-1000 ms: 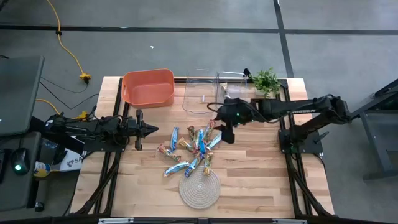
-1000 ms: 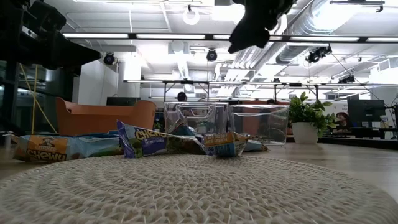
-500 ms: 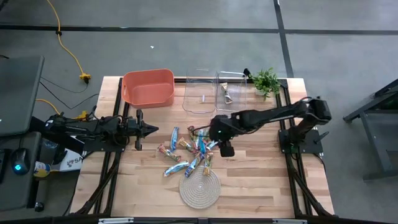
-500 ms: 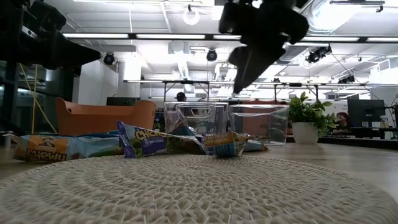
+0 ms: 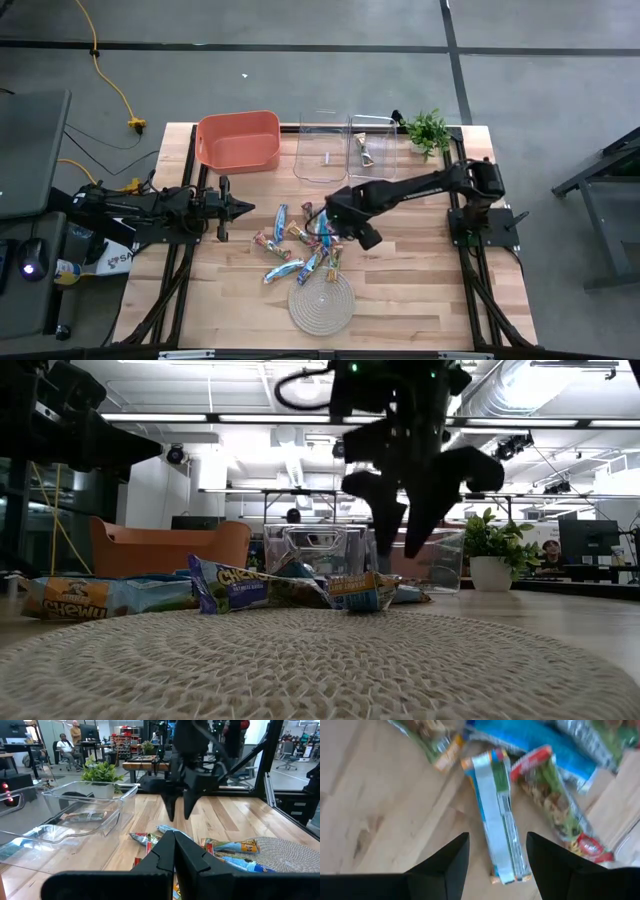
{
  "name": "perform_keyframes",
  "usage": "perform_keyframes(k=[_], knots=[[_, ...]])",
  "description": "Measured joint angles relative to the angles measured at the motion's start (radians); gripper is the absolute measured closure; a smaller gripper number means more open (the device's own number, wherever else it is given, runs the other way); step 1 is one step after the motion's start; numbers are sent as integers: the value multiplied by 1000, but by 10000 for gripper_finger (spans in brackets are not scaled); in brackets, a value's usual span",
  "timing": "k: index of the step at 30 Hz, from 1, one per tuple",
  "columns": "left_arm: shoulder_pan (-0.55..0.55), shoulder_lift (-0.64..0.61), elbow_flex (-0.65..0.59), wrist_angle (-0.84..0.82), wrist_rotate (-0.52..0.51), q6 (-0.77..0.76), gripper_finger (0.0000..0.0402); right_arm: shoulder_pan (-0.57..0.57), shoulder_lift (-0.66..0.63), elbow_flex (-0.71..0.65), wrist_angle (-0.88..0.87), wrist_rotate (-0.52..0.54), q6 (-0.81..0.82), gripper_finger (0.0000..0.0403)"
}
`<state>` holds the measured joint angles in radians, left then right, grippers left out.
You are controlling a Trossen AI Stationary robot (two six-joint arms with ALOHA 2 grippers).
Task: Pick and place Granola Bars by type
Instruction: Put the yellow granola bar into the right transparent bin
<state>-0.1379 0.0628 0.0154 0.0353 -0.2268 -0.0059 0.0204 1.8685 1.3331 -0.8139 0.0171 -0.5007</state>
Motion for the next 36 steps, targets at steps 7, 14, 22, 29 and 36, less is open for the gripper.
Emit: perform_keyframes(k=[7,14,22,29,36], knots=[[0,0,0,0,0,0,401,-41,2,-32,36,-6,-9,221],[0,0,0,0,0,0,401,-48,2,-71,104,-59,-24,221],[0,0,0,0,0,0,401,-46,2,-124,175,-52,-21,221],[0,0,0,0,0,0,401,-47,2,-160,234,-48,3,221],[0,0,0,0,0,0,401,-47,2,-205,269,-47,40,221]])
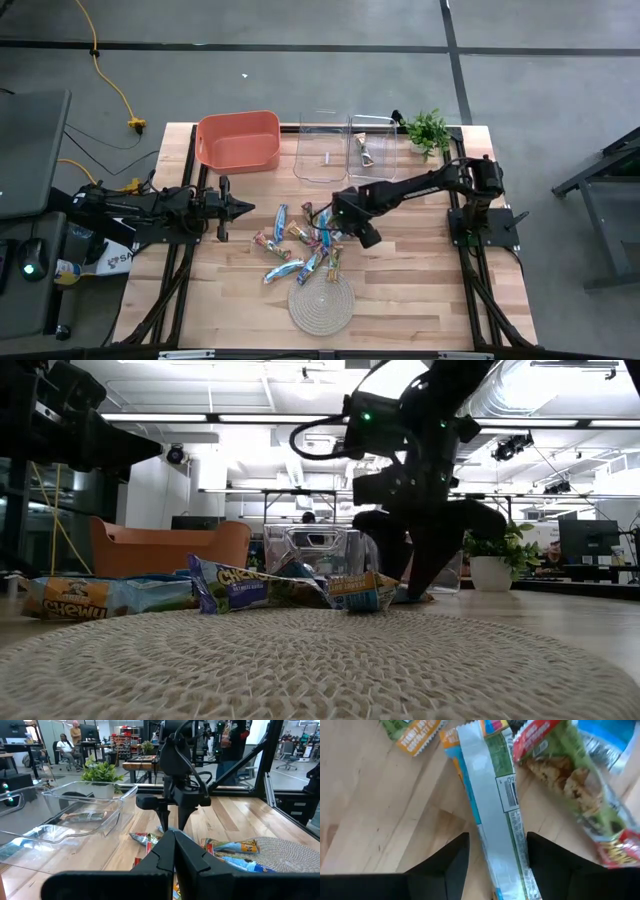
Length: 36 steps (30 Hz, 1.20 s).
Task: Pick and place Granola Bars by type
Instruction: Put the yellow granola bar into the right transparent bin
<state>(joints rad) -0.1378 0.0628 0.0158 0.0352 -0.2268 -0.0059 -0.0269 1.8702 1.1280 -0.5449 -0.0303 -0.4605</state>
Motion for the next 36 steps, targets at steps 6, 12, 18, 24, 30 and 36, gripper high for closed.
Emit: perform_keyframes(k=[6,12,18,24,30,36], knots=[[0,0,0,0,0,0,401,0,0,-18,5,-6,93,222],[0,0,0,0,0,0,401,0,0,-18,4,-11,152,236],[0,0,0,0,0,0,401,0,-1,-18,-3,-20,211,274],[0,0,0,0,0,0,401,0,-1,-18,-5,-21,326,311],[0,0,0,0,0,0,401,1,-5,15,-61,-80,435,333],[0,0,0,0,0,0,401,-18,-13,117,-108,-306,543,335]])
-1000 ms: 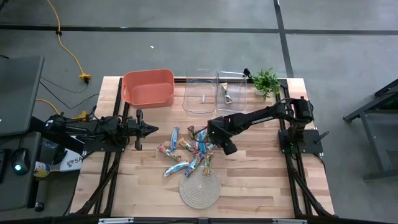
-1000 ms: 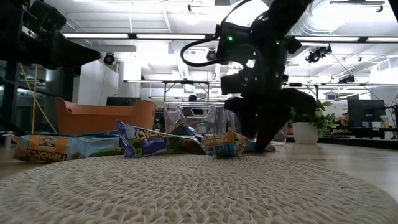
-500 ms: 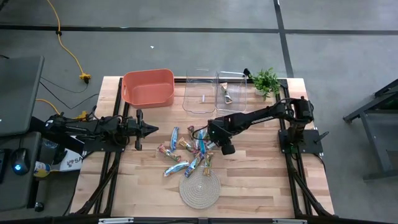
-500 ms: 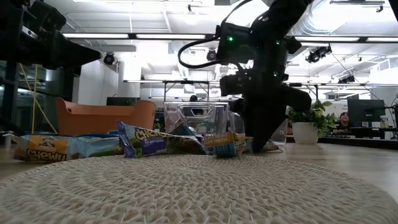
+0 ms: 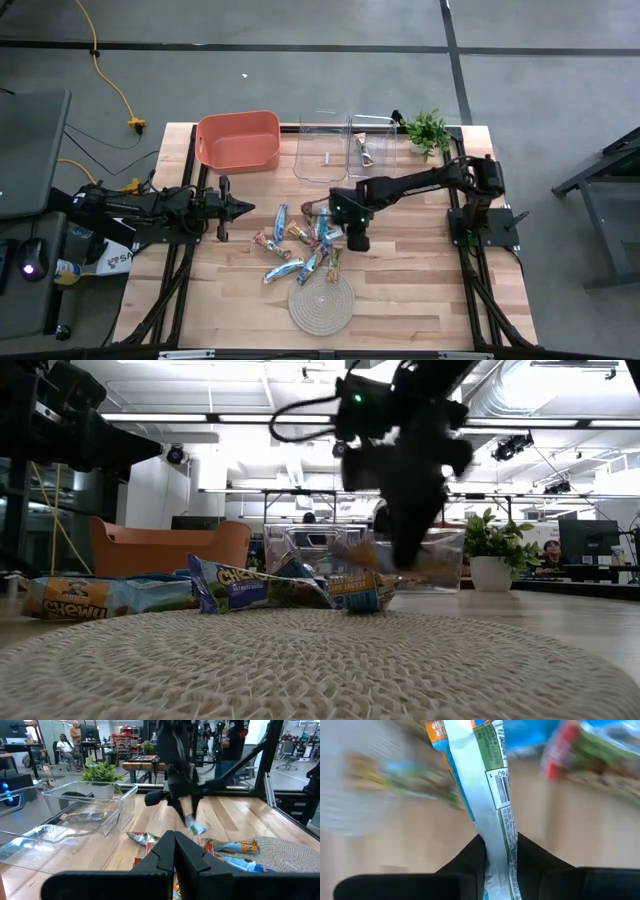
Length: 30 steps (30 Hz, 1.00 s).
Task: Pick and place Granola Bars by type
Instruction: Put the yellow granola bar into the right transparent bin
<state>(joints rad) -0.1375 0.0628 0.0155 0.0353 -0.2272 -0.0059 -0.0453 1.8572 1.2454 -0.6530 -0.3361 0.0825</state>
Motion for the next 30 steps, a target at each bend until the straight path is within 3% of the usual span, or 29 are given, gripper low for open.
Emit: perform_keyframes(k=[7,12,15,20,30], knots=[[0,0,0,0,0,0,401,-61,0,127,68,-454,189,336],[0,0,0,0,0,0,401,-79,0,202,267,-648,307,336],[0,0,0,0,0,0,401,-78,0,243,364,-654,348,336],[0,0,0,0,0,0,401,-87,0,324,403,-567,330,336],[0,0,0,0,1,0,401,-94,0,510,354,-283,192,336]])
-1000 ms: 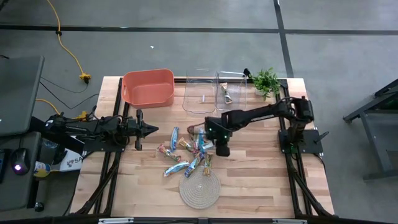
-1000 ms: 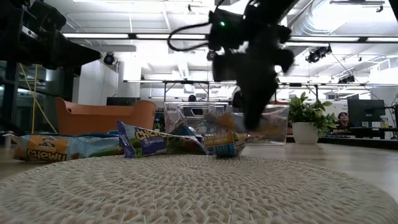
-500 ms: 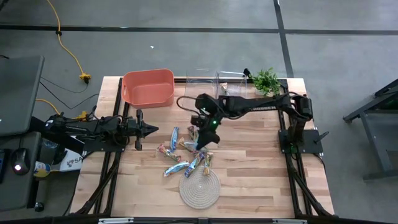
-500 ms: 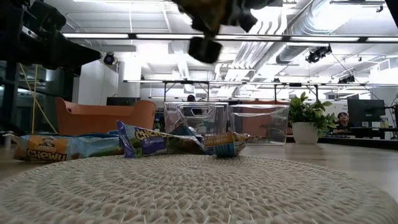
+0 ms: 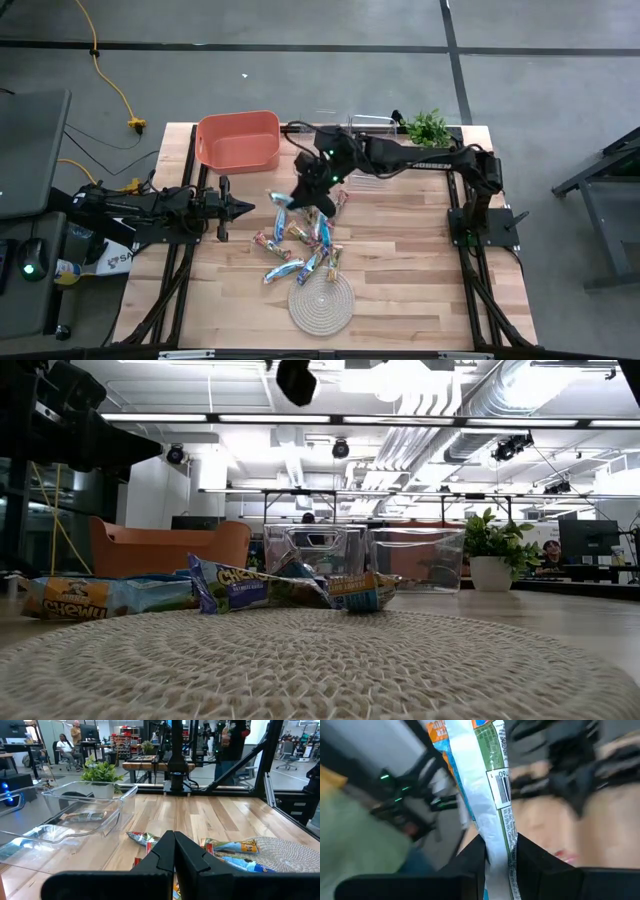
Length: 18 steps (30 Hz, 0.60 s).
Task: Pick and place Granola Bars by type
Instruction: Put the yellow granola bar into the right transparent bin
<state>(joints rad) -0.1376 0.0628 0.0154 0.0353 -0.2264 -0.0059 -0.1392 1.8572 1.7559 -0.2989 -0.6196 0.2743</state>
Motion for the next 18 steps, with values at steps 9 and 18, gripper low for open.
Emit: perform_keyframes(k=[9,18], knots=[[0,0,0,0,0,0,401,0,0,224,-402,517,-92,336],[0,0,0,0,0,0,401,-30,0,327,-832,1042,222,336]])
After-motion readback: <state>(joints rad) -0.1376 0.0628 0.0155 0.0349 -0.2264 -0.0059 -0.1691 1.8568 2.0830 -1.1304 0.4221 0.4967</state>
